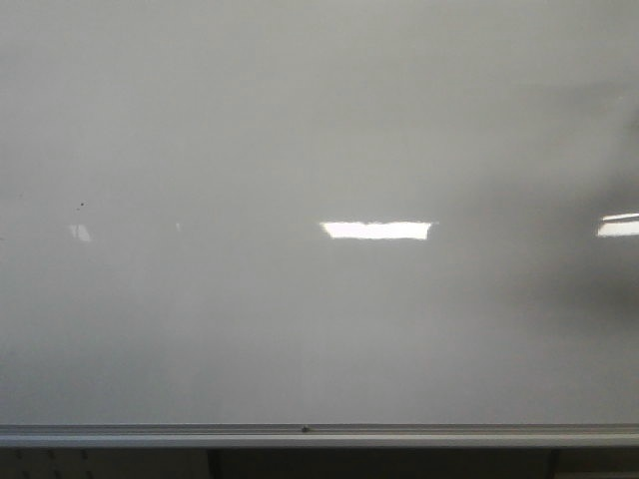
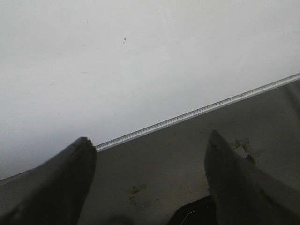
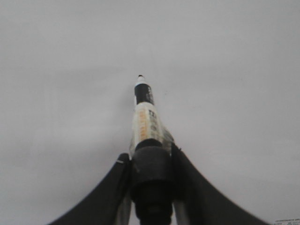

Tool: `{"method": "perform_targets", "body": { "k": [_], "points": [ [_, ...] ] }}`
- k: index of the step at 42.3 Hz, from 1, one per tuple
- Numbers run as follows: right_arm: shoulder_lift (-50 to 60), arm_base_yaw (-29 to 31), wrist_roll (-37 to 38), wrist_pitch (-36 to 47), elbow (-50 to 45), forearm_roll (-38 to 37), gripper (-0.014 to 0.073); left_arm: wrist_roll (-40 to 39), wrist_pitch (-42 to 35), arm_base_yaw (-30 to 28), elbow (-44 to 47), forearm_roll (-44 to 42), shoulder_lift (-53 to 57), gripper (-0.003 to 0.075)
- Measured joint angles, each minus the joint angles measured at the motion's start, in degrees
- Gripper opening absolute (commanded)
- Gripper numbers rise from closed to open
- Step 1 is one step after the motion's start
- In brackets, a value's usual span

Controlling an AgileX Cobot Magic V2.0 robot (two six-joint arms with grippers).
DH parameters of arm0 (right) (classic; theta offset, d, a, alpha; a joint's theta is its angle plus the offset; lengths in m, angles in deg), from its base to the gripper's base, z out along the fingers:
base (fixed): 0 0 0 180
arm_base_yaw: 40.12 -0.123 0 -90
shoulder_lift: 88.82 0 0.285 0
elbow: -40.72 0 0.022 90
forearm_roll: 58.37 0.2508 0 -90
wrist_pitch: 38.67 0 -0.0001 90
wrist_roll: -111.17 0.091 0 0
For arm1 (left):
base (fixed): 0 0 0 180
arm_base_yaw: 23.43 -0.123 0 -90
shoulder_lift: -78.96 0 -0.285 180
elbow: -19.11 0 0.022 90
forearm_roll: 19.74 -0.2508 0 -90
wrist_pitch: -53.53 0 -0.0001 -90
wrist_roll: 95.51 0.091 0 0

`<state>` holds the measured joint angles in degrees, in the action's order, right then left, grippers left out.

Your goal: Write number 1 on whiteboard

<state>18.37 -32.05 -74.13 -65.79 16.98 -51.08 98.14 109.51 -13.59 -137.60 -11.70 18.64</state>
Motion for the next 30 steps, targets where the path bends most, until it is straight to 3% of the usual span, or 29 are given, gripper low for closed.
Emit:
{"method": "perform_targets", "body": {
  "k": [17,30],
  "points": [
    [-6.4,0.0,-0.1,2.0,5.3,0.8,-0.0076,0.0,-0.1,0.0,0.0,0.0,0.0,0.0480],
    [-10.1,0.0,-0.1,-11.7,5.5,1.3,-0.0076,0.0,-0.1,0.0,0.0,0.0,0.0,0.0480]
  ]
}}
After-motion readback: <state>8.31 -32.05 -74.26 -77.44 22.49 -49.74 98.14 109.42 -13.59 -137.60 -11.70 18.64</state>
